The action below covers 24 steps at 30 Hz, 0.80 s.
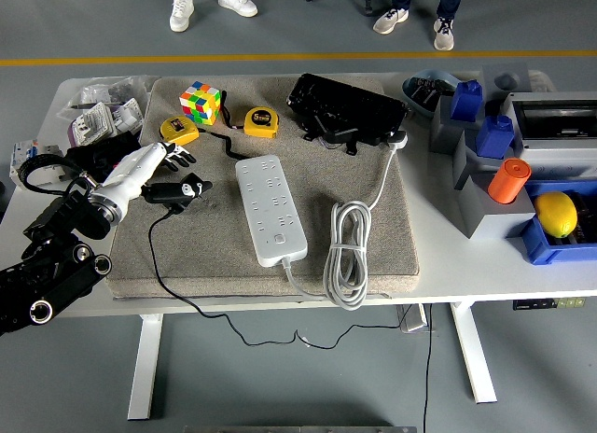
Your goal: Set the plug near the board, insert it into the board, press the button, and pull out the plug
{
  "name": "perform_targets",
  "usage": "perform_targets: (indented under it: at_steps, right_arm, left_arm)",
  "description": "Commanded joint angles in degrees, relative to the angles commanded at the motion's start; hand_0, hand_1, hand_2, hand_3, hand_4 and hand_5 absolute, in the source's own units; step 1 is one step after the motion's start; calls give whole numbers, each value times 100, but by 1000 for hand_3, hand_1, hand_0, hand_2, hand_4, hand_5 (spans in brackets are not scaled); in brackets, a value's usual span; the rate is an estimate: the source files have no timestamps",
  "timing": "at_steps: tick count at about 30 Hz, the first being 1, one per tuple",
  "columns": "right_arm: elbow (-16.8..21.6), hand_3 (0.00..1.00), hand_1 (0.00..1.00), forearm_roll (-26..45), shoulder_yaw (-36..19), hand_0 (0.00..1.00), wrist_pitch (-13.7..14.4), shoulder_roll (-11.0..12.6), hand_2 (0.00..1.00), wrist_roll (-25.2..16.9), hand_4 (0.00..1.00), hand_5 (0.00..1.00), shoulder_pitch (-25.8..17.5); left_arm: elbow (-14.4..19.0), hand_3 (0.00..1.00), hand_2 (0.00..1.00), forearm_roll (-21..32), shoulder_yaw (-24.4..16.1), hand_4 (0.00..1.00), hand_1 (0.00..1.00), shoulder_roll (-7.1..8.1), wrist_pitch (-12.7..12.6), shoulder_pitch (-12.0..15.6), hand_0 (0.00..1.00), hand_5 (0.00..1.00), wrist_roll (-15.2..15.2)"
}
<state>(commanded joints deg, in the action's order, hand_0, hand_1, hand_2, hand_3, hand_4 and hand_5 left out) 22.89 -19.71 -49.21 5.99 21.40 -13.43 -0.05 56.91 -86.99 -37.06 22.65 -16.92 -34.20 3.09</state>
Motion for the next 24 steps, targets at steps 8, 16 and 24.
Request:
perform_targets:
  at_steps: [8, 16, 24]
  right_arm:
    - [48, 574, 700, -54, -45, 698, 5, 12, 674, -11, 998, 552, 20]
    - [55, 574, 700, -58, -50, 699, 13, 29, 674, -23, 998, 551, 2]
    - [70, 574, 699, -71, -40, 699, 11, 36, 674, -35, 998, 549, 2]
  left_arm:
    - [8, 657, 643, 33, 119, 889, 639, -6, 12, -12, 680, 581, 11]
    - [105, 659, 641, 93, 173, 893, 636, 9, 5, 27, 674, 589, -23]
    - [353, 655, 637, 153, 212, 897, 631, 36, -60, 111, 671, 592, -152]
